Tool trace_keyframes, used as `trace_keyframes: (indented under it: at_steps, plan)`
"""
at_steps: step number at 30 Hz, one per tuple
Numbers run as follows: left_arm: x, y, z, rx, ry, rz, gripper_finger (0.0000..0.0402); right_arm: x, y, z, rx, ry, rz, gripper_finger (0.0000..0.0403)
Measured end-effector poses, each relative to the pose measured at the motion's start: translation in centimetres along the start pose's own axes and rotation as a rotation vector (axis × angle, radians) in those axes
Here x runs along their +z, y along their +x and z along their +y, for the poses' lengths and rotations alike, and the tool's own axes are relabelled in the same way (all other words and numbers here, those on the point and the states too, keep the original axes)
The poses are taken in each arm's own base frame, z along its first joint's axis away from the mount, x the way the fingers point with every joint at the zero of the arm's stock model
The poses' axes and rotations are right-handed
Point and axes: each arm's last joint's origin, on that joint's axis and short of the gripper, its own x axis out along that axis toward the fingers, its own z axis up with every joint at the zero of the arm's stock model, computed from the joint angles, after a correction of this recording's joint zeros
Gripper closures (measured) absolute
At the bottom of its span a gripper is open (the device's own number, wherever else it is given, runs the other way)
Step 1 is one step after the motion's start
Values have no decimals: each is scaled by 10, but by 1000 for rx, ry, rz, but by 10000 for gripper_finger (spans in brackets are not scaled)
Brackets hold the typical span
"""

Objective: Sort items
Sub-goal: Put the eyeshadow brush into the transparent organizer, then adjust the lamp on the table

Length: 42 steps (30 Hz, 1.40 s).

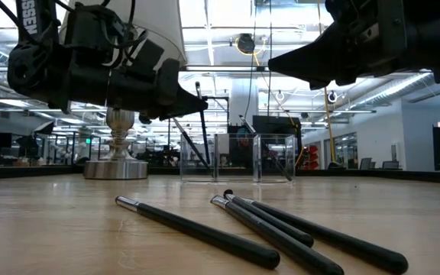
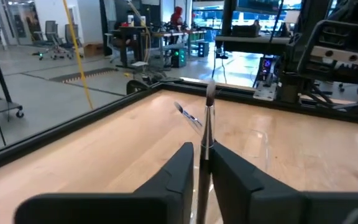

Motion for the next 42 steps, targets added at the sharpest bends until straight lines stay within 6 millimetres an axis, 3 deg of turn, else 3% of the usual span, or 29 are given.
trace_keyframes:
  at_steps: [7,12,16,21,25,28,36,39,42]
  plan:
    - [4,-2,-4,-38,54,-31,319,0,0,0,0,9,-4,403]
    - [26,-13,-17,-89,179,-110,317,0,0,0,0,9,-4,402]
    - [59,-37,-39,-152,309,-207,317,1,0,0,1,33,-11,402]
    - [88,-85,-67,-339,393,-192,317,5,0,1,34,76,-46,402]
    - [85,-114,-77,-517,432,-69,317,4,-1,5,155,72,-47,401]
    - [82,-125,-82,-574,463,-34,319,4,-1,5,150,83,-46,402]
    - [68,-130,-82,-563,387,126,393,8,-1,3,127,166,-77,402]
    - [66,-132,-83,-554,380,139,392,12,-1,2,101,174,-122,403]
    - [60,-130,-83,-516,343,164,394,17,2,-4,-34,203,-150,403]
